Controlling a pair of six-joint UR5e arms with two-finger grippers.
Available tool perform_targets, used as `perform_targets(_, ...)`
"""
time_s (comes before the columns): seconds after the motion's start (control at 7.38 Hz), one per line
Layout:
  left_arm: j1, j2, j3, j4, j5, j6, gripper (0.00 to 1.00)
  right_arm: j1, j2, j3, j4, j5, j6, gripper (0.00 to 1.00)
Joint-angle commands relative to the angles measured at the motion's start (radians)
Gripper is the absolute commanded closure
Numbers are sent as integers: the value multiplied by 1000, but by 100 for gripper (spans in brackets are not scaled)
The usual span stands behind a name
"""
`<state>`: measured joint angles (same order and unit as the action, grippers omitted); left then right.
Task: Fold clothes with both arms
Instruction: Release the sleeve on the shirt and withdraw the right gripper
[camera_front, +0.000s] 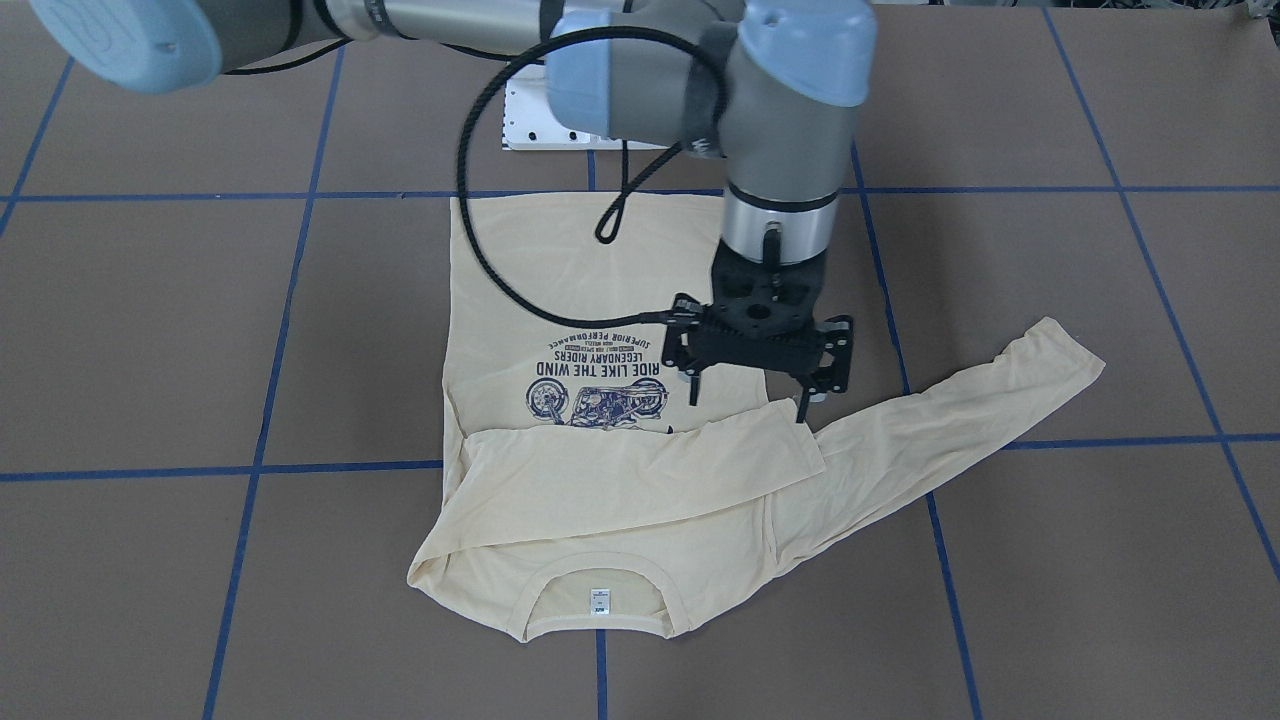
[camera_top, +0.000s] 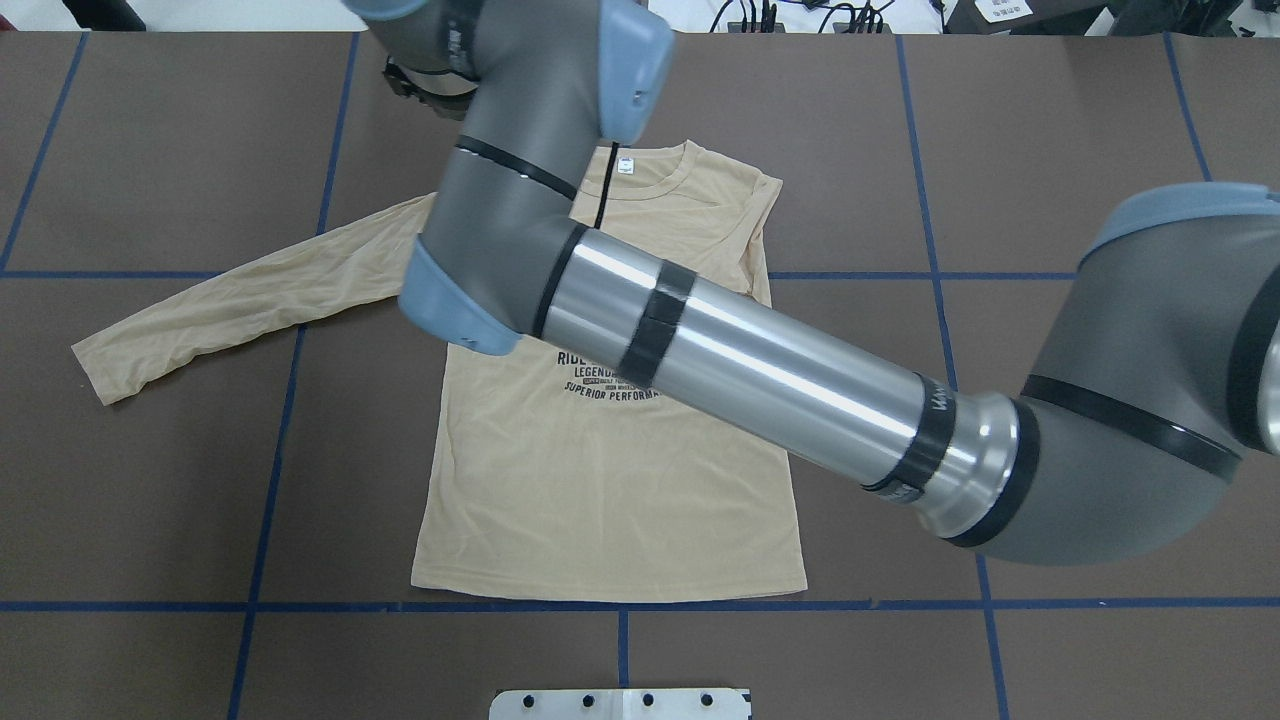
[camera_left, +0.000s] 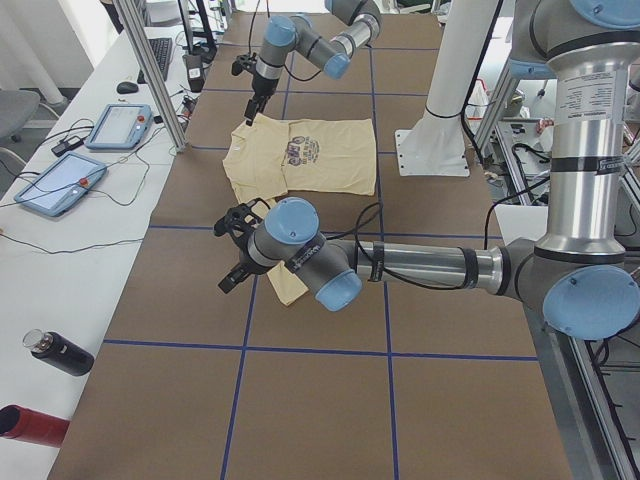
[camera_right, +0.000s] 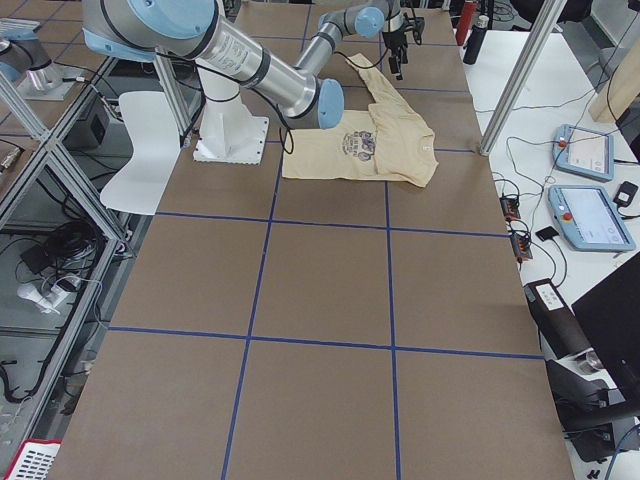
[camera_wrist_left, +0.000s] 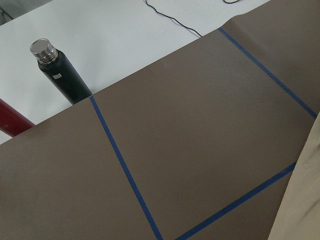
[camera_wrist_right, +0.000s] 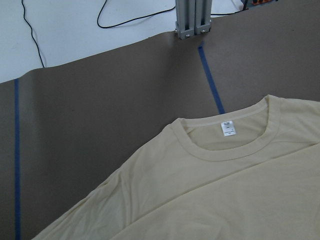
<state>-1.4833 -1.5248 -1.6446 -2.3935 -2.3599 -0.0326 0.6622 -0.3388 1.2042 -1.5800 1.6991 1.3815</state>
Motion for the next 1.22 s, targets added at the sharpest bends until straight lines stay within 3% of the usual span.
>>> perform_targets(0.0,127,58,-1,-169,40,-128,0,88,-302,353,-69,97,-175,0)
perform_targets(0.27,205,107,-11,-223,118,-161,0,195,-618,629,-65,203,-403,0)
perform_targets(0.54,346,124,-12,-260,271,-276,0,305,-893,806,-54,302,-621,0)
perform_targets(0.68,421,132,-12,-263,369,-318,0,365,-1016,851,-19,339,-725,0)
perform_targets(0.95,551,144,-11,-270,453,-410,0,485,-1252,841,217,460,-850,0)
perform_targets(1.08,607,153,-9,-270,481,-438,0,505,-1301,842,260,481,-855,0)
